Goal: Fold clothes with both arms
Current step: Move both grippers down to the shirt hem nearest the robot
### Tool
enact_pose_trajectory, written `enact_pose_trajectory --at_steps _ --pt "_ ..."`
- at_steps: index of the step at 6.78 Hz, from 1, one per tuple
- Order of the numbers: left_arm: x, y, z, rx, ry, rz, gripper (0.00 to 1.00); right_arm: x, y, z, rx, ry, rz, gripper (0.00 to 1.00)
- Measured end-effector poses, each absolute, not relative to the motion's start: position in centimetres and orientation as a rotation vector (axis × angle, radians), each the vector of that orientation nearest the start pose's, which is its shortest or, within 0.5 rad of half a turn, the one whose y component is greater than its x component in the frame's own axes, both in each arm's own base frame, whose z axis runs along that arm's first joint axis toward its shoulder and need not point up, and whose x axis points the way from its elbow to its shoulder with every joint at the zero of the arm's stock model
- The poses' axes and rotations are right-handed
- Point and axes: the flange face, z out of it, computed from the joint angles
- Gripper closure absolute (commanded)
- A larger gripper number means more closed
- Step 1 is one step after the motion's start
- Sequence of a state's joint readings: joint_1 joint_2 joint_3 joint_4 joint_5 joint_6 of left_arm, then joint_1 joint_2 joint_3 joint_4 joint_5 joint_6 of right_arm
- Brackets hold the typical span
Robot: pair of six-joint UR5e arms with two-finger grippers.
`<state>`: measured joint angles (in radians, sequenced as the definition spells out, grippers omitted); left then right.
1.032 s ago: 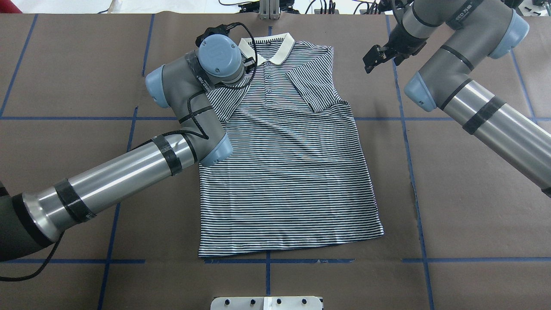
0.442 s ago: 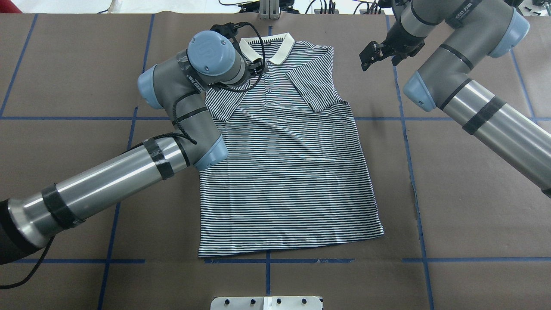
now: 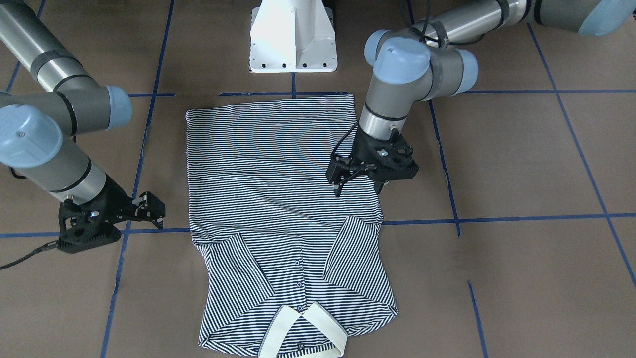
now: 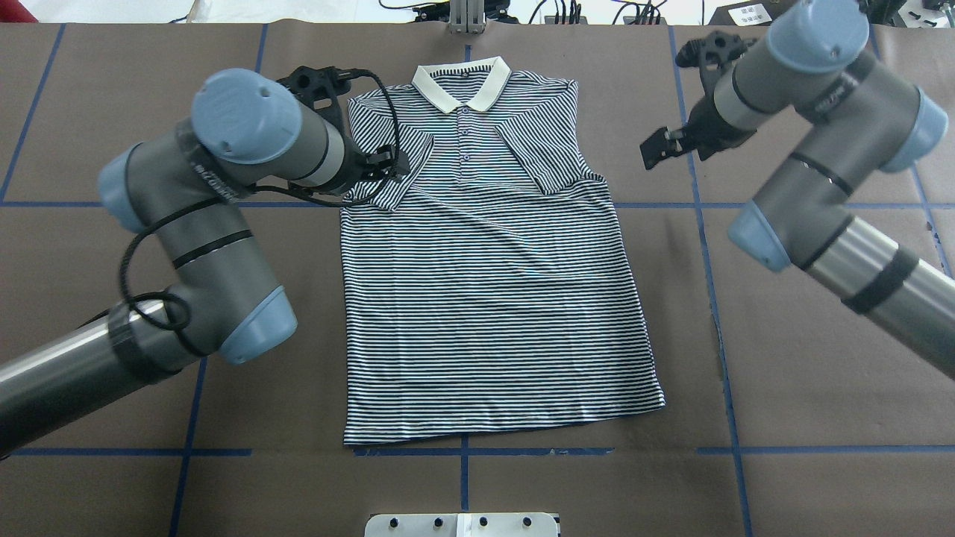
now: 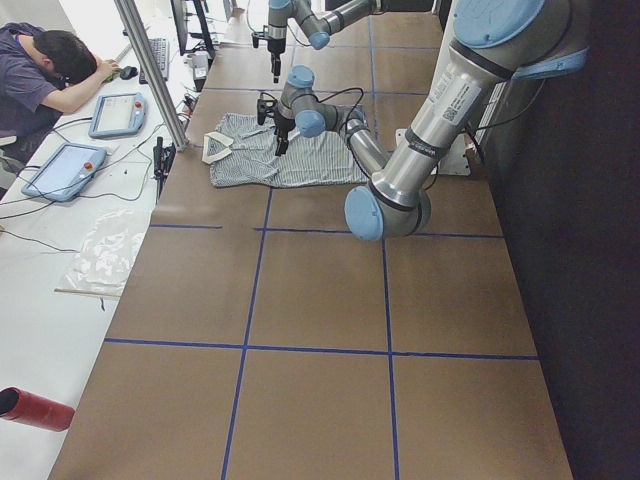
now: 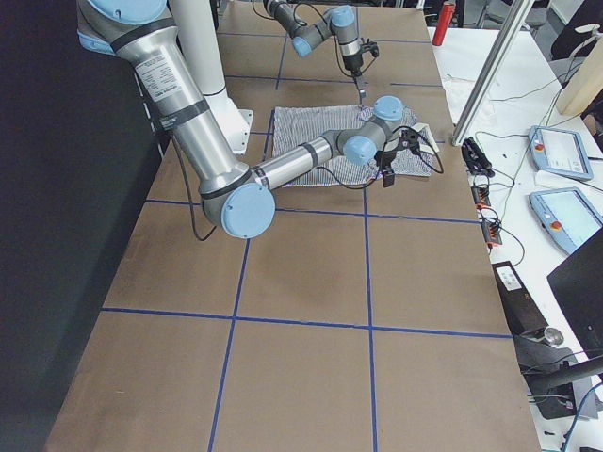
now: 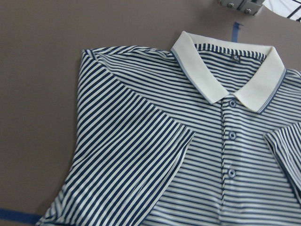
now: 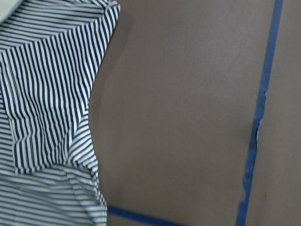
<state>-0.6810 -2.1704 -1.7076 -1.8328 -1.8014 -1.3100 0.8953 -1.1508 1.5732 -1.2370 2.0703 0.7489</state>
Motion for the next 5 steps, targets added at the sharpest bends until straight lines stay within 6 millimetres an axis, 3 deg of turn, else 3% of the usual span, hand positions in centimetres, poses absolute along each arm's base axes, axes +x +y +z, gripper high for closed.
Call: enact_pose_trajectory --at_steps 1,3,5 --pt "42.1 -48.0 22.3 0.260 1.002 -0.249 0.00 -35.9 -51.4 39.6 0.221 -0.842 -0.084 0.00" --pt "39.1 -44.7 21.2 0.245 1.003 -0.233 0.00 -40.1 -41.4 38.3 0.151 -0.868 0.044 0.00" --pt "38.1 -43.2 20.2 0.234 0.998 -0.223 0.00 -43.2 -34.5 37.8 0.119 -0.863 0.089 0.01"
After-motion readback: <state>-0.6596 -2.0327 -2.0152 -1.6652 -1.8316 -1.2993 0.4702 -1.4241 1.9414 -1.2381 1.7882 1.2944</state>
